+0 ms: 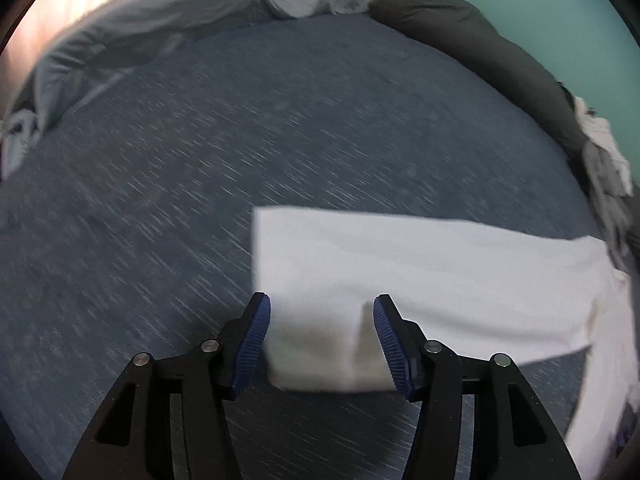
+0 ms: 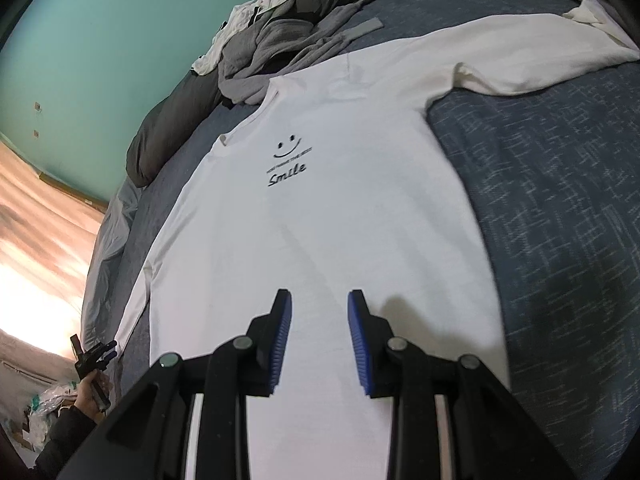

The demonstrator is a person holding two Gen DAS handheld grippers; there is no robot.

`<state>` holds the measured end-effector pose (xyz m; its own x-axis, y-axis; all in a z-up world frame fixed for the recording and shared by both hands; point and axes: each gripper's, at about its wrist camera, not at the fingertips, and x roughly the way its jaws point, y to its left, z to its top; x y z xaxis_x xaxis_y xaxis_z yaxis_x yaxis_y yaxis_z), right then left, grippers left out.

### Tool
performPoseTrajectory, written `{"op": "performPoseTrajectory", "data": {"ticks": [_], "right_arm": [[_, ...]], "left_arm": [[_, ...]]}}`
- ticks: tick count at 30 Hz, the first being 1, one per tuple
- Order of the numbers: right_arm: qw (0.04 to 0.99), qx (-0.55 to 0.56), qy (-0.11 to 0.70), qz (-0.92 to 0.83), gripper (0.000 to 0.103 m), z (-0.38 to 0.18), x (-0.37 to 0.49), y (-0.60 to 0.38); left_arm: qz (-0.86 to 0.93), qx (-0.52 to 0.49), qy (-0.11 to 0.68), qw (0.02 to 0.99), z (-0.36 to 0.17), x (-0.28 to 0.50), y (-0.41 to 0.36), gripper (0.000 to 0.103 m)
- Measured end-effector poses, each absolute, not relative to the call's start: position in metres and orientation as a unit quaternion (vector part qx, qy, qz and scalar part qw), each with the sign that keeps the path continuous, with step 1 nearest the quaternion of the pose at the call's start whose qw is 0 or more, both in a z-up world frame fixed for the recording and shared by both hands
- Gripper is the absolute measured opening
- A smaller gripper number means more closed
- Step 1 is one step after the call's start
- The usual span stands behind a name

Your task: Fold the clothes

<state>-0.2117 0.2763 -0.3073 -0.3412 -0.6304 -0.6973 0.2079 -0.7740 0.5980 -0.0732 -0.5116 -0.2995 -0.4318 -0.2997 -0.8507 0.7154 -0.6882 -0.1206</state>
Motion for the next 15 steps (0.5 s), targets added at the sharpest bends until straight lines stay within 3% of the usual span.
{"op": "performPoseTrajectory", "data": {"ticks": [7, 9, 11, 12, 15], "right_arm": [[0.291, 0.506, -0.182, -0.791, 0.029, -0.298, -0.206, 0.254], [0.296, 0.505, -0.181, -0.790, 0.029, -0.296, -0.205, 0.249], [0.300, 0.505, -0.184, -0.788, 0.029, -0.296, -0.205, 0.247], [0.301, 0.506, -0.185, -0.787, 0.029, -0.296, -0.204, 0.245], [0.304, 0.507, -0.187, -0.785, 0.029, -0.298, -0.202, 0.244]], "left_arm": [[-0.808, 0.427, 0.248, 0.322, -0.310, -0.071, -0.522, 0.061], [-0.814, 0.427, 0.235, 0.314, -0.310, -0.075, -0.517, 0.043], [-0.818, 0.435, 0.221, 0.306, -0.311, -0.079, -0.511, 0.035], [-0.819, 0.439, 0.217, 0.300, -0.311, -0.080, -0.509, 0.025], [-0.822, 0.439, 0.210, 0.295, -0.308, -0.082, -0.506, 0.006]]}}
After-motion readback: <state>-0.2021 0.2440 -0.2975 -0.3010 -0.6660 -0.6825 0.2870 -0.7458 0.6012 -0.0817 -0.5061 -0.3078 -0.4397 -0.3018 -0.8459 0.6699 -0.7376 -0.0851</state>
